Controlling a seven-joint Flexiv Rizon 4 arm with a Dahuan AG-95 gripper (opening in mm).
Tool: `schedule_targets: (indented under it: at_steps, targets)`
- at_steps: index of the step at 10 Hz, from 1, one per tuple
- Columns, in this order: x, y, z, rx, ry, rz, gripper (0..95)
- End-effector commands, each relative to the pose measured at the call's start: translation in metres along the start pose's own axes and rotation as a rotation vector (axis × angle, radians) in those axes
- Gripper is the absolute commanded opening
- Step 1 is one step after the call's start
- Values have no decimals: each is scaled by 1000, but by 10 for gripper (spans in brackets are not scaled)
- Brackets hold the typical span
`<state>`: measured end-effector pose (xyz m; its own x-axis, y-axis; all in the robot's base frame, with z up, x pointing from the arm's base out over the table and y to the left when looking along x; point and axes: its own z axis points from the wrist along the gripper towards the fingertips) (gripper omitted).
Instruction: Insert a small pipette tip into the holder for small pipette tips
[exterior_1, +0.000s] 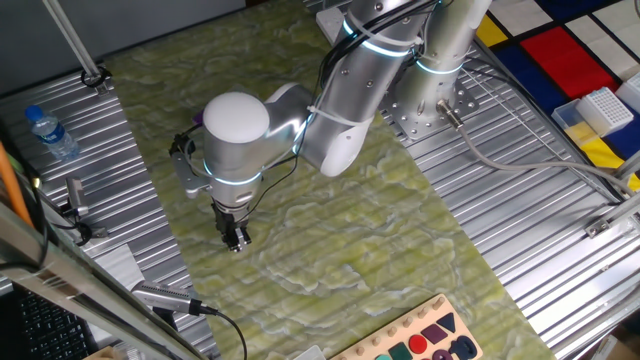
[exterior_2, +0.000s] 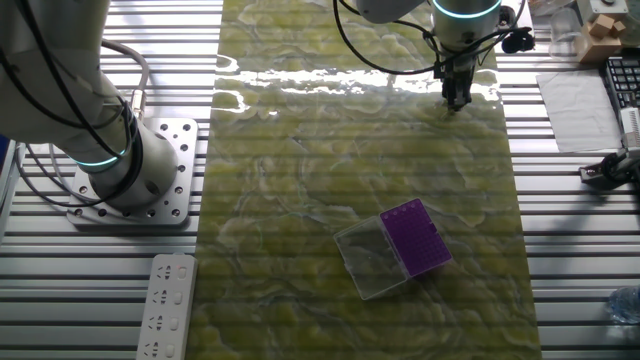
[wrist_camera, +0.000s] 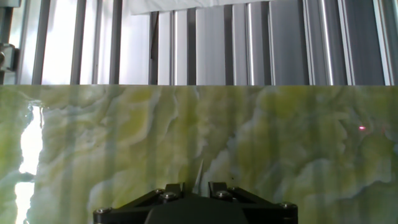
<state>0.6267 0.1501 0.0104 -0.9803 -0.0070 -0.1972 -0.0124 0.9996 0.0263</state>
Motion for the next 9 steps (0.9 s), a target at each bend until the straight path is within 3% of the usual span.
schedule_targets:
  at_steps: [1, 8, 9]
  targets:
    - [0, 0, 0, 0, -1, 0, 0]
    - [0, 0, -1, 2, 1, 0, 0]
    - [0, 0, -1, 2, 3, -2, 190]
